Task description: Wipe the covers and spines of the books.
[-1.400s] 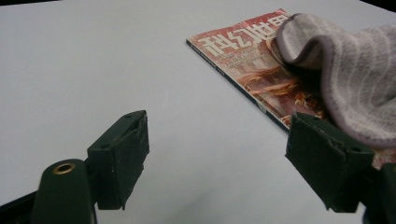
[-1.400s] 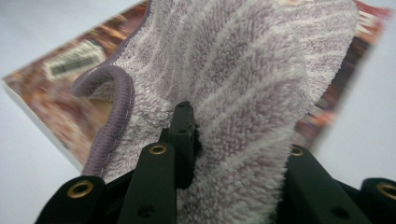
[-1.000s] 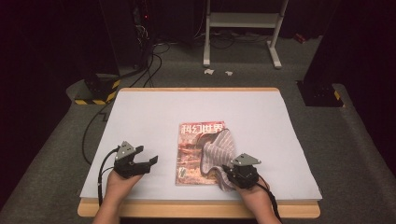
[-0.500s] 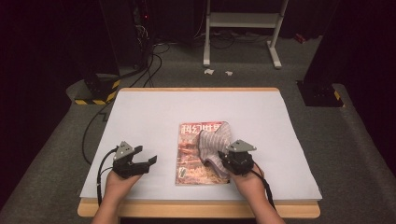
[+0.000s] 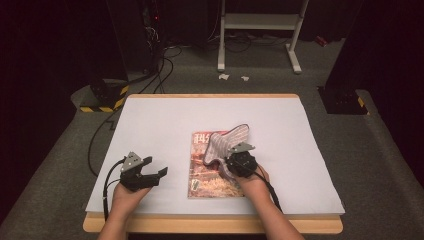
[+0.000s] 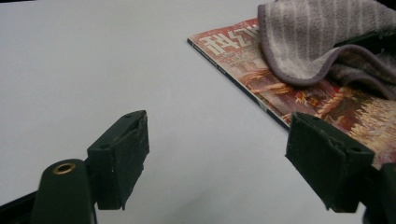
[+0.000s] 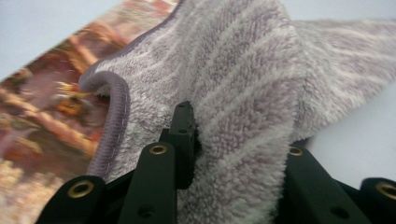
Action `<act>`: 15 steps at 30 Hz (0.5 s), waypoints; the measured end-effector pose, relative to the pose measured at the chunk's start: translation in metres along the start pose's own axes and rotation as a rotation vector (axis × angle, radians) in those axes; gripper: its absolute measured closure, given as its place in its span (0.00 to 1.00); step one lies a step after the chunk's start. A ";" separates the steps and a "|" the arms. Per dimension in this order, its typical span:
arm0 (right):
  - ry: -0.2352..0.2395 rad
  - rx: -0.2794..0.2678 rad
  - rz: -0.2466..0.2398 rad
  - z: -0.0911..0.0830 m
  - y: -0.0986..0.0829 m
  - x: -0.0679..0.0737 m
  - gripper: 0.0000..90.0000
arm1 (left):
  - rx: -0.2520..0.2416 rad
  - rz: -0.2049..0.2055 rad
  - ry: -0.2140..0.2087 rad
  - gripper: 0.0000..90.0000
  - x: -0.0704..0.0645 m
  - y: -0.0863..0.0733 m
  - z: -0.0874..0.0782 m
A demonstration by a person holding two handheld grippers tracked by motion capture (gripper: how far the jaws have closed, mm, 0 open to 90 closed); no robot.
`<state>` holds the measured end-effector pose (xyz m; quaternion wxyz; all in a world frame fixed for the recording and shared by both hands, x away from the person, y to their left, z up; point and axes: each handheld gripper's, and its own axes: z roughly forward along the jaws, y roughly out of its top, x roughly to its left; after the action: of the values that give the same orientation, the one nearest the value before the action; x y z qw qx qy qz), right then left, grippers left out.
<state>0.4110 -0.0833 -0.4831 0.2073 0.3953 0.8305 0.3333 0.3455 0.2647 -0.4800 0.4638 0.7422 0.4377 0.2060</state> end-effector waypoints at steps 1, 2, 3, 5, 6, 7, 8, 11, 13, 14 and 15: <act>0.006 0.002 -0.014 0.002 0.002 0.005 0.78 | -0.002 -0.001 -0.001 0.24 0.000 0.000 0.000; 0.009 0.003 -0.022 0.004 0.004 0.010 0.78 | -0.002 0.000 -0.003 0.24 0.000 0.000 0.000; 0.019 0.003 -0.034 0.006 0.007 0.015 0.78 | -0.002 -0.001 -0.004 0.24 0.000 0.000 0.000; 0.040 -0.001 -0.050 0.011 0.013 0.026 0.78 | -0.001 -0.001 -0.006 0.24 0.000 0.000 0.000; 0.046 -0.001 -0.050 0.013 0.015 0.031 0.78 | 0.000 0.000 -0.006 0.24 0.000 0.000 0.000; 0.057 -0.003 -0.059 0.016 0.018 0.036 0.78 | 0.002 0.001 -0.007 0.24 0.000 0.000 0.000; 0.065 -0.003 -0.063 0.019 0.020 0.041 0.78 | 0.003 0.002 -0.008 0.24 0.000 0.000 0.000; 0.088 -0.008 -0.080 0.027 0.029 0.055 0.78 | 0.004 0.001 -0.008 0.24 0.000 -0.001 0.001; 0.102 -0.007 -0.091 0.031 0.035 0.064 0.78 | 0.002 0.001 -0.008 0.24 0.000 0.000 0.000; 0.108 -0.009 -0.101 0.034 0.038 0.069 0.78 | 0.002 0.001 -0.008 0.24 0.000 0.000 0.000; 0.113 -0.006 -0.103 0.036 0.040 0.071 0.78 | 0.001 0.000 -0.009 0.24 0.001 0.000 0.000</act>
<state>0.4105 0.0058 -0.4850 0.1783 0.3318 0.8591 0.3466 0.3456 0.2652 -0.4805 0.4652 0.7434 0.4358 0.2025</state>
